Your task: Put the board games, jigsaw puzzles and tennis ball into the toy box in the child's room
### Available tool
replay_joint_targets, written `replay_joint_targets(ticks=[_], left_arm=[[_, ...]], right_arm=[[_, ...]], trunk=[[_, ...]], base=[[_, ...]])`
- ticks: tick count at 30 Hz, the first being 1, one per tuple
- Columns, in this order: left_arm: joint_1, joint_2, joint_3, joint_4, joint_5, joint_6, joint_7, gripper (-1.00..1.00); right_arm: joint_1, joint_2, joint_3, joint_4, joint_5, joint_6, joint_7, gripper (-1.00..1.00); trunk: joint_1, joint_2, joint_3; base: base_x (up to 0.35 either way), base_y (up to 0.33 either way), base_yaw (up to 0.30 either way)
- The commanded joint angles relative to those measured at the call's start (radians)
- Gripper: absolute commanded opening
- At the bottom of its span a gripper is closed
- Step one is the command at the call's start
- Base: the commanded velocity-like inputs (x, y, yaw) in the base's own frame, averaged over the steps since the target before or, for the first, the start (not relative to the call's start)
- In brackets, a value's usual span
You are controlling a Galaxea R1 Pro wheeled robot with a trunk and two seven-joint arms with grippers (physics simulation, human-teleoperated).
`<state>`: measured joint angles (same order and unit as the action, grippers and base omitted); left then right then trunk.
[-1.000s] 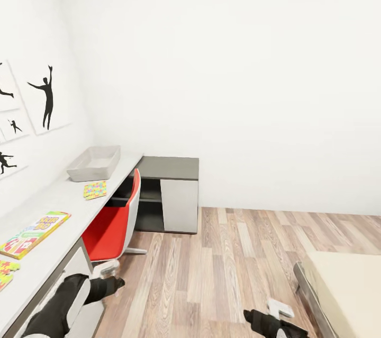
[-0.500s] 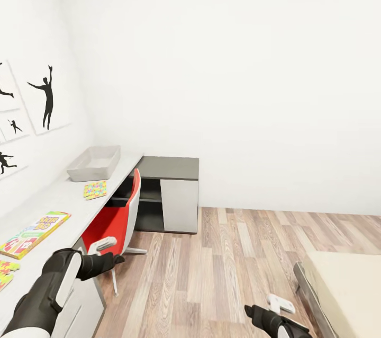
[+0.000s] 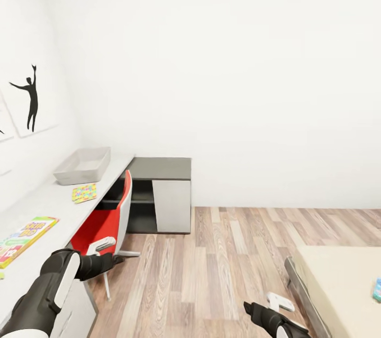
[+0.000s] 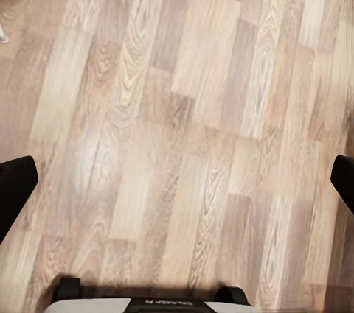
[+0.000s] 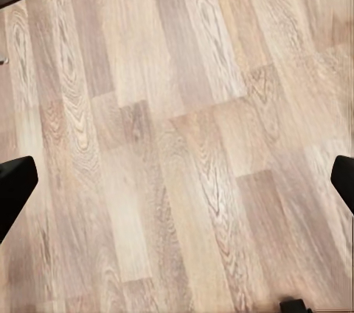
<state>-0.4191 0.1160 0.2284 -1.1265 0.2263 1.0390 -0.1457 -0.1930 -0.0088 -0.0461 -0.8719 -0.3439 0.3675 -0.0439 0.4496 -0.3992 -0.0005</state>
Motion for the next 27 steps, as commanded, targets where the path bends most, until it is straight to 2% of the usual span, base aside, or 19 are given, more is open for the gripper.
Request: replay_joint_targets(ticks=[1, 13, 23, 27], left_arm=[[0.000, 0.000, 0.002, -0.001, -0.001, 0.004, -0.004, 1.00], [0.011, 0.001, 0.001, -0.007, -0.001, 0.003, -0.015, 1.00], [0.020, 0.002, 0.001, -0.009, -0.001, 0.003, -0.033, 1.00], [0.020, 0.002, 0.004, -0.009, -0.002, 0.003, -0.041, 1.00]], right_arm=[[0.000, 0.000, 0.000, 0.000, -0.010, 0.004, -0.005, 1.00], [0.000, 0.000, -0.002, 0.020, -0.009, 0.003, -0.005, 1.00], [0.000, 0.001, -0.003, 0.027, -0.005, 0.002, -0.004, 1.00], [-0.001, 0.000, -0.002, 0.028, -0.006, 0.002, -0.003, 1.00]], trunk=[[0.000, -0.001, 0.000], [0.000, -0.001, 0.000], [0.000, -0.001, 0.000], [0.000, -0.001, 0.000]], base=[[0.000, 0.000, -0.269], [0.098, 0.000, -0.279], [0.030, 0.000, -0.284], [0.184, 0.035, -0.284]])
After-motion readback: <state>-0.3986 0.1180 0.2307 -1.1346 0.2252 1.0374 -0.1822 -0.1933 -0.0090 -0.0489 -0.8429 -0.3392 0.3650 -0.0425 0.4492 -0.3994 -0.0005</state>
